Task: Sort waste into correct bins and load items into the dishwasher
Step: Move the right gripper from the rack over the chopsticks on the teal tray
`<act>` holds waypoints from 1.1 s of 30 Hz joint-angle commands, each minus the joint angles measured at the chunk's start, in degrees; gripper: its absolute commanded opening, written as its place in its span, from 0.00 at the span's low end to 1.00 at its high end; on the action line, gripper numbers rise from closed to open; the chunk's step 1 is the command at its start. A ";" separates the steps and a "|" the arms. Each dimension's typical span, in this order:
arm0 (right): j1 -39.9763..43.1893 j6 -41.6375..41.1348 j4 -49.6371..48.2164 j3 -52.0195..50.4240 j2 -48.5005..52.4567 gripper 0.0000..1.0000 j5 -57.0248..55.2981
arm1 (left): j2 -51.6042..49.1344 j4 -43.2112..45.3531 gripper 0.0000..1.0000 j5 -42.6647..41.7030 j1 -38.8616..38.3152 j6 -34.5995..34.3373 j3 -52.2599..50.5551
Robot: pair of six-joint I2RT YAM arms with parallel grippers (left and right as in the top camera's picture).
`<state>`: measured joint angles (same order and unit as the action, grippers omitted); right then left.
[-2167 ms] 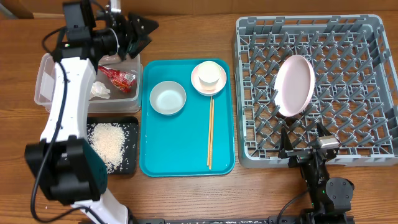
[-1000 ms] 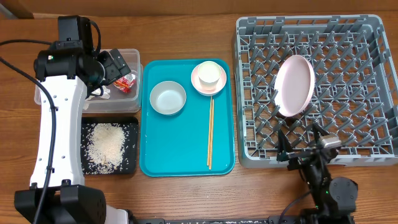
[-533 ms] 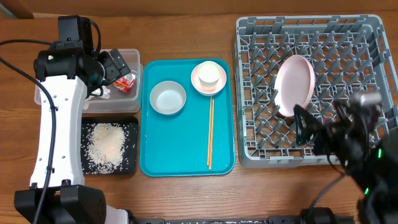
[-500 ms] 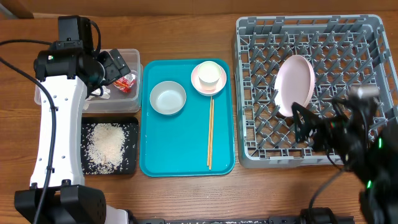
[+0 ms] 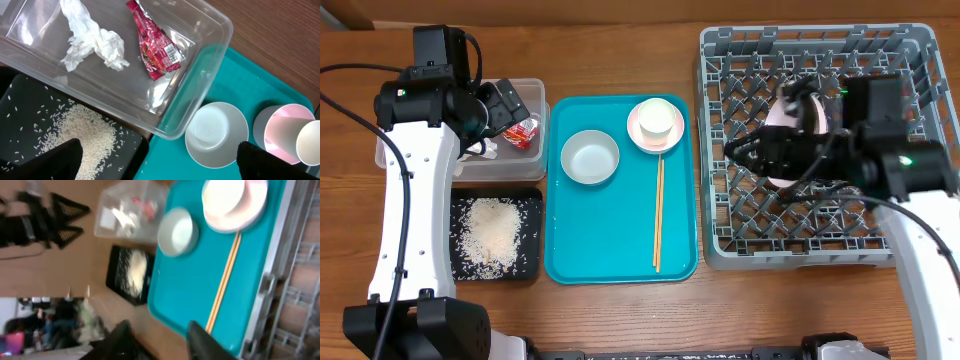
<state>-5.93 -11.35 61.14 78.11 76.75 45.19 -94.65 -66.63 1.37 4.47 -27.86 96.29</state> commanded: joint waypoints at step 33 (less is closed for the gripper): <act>-35.26 -13.90 -10.69 -8.11 14.69 0.30 -46.82 | 0.26 0.00 1.00 0.55 -0.37 1.27 0.46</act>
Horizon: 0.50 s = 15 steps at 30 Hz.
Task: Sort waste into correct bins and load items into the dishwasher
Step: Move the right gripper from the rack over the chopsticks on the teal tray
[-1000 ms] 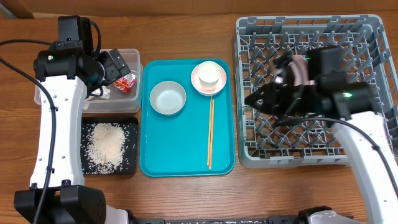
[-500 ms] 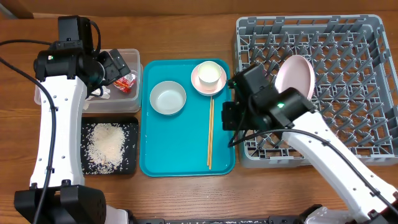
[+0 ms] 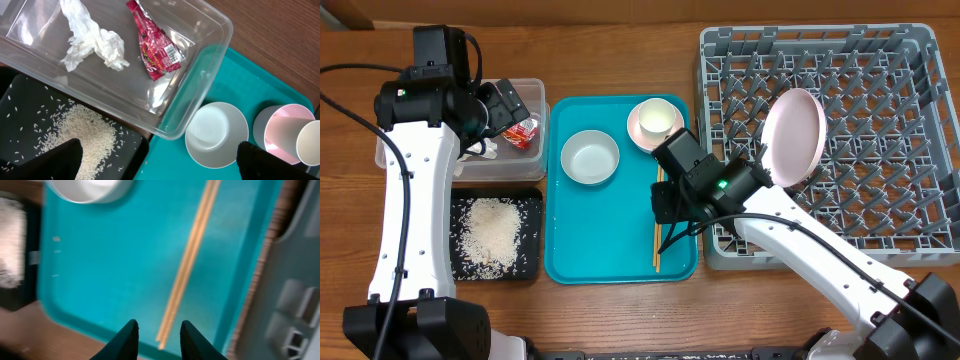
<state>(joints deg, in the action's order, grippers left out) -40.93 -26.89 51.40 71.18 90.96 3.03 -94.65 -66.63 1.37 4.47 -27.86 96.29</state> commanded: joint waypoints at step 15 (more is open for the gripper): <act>-0.83 9.01 -17.05 -9.77 0.70 0.37 -4.26 | 0.26 0.00 1.00 0.55 -0.37 1.27 0.46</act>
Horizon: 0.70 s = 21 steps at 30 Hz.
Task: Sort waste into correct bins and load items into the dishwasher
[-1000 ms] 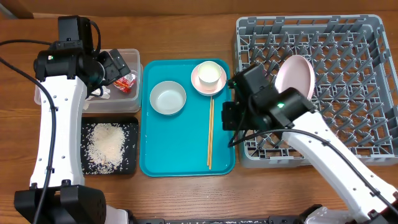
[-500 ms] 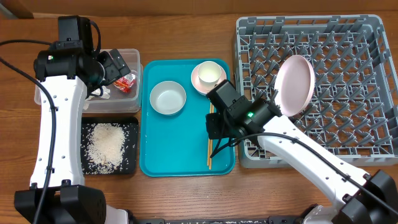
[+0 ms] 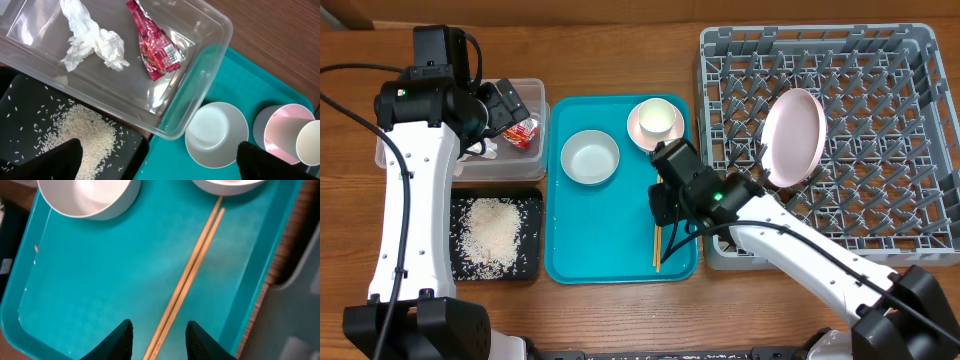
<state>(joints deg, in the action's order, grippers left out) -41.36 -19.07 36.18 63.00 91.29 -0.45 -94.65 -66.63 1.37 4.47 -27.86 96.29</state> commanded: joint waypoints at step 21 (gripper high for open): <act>-3.85 -8.50 -14.51 -2.49 6.01 0.49 -15.32 | 0.26 0.00 1.00 0.55 -0.37 1.27 0.46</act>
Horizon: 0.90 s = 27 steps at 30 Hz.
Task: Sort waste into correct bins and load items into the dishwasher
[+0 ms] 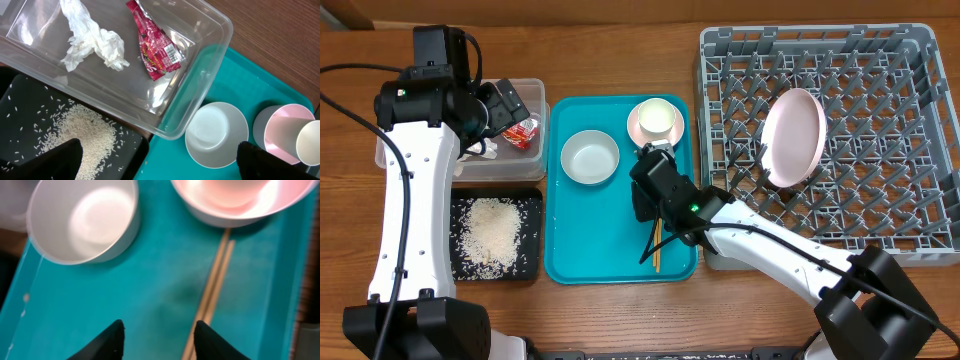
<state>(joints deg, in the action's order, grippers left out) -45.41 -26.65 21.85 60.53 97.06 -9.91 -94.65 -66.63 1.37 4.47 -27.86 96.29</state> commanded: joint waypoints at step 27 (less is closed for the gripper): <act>0.85 -6.64 -3.41 0.42 7.06 0.46 -5.46 | 0.26 0.00 1.00 0.55 -0.37 1.27 0.46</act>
<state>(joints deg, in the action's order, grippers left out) -44.71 -32.42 19.09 60.53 103.92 -14.57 -94.65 -66.63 1.37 4.47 -27.86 96.29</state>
